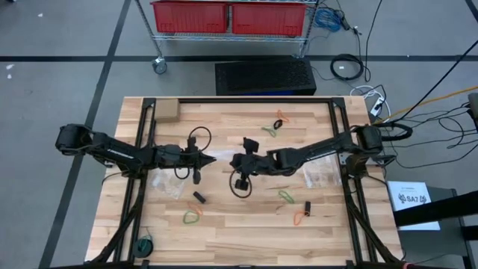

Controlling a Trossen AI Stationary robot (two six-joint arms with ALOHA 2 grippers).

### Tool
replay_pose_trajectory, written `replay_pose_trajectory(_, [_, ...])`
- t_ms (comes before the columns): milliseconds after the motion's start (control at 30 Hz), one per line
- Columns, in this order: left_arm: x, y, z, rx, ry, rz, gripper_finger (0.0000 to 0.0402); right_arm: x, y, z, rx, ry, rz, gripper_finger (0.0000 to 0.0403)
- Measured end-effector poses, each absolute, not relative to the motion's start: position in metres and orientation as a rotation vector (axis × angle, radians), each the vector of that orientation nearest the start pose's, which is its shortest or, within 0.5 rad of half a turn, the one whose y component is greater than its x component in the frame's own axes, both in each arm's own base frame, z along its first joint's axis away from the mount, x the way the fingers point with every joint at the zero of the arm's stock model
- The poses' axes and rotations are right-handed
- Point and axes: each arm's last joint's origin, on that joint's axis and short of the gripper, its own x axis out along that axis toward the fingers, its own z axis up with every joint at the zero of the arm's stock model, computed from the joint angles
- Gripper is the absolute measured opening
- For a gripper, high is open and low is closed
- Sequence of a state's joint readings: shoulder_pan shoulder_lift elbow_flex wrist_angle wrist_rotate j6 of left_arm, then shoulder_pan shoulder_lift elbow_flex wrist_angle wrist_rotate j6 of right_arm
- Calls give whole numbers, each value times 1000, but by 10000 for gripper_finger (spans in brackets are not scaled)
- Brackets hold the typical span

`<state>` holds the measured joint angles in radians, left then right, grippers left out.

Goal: Sort rubber bands
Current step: Open the top left transparent zip bag

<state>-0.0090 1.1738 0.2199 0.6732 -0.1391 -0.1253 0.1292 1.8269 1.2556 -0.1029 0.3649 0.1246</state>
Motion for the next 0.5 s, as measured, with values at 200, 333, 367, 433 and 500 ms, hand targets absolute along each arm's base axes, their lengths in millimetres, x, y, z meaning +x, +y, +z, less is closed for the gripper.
replay_pose_trajectory(200, [201, 2, 155, -94, 271, 145, 0, 399, 32, 216, -13, 645, -298, 0])
replay_pose_trajectory(333, [201, 2, 155, -78, 272, 139, 0, 399, 29, 215, 3, 653, -309, 0])
replay_pose_trajectory(367, [201, 3, 155, -79, 272, 140, 0, 399, 28, 214, 8, 663, -311, 0])
replay_pose_trajectory(433, [201, 4, 155, -79, 271, 144, 0, 399, 29, 210, 8, 680, -313, 0])
replay_pose_trajectory(500, [201, 4, 155, -81, 271, 148, 0, 400, 29, 207, 10, 688, -305, 0])
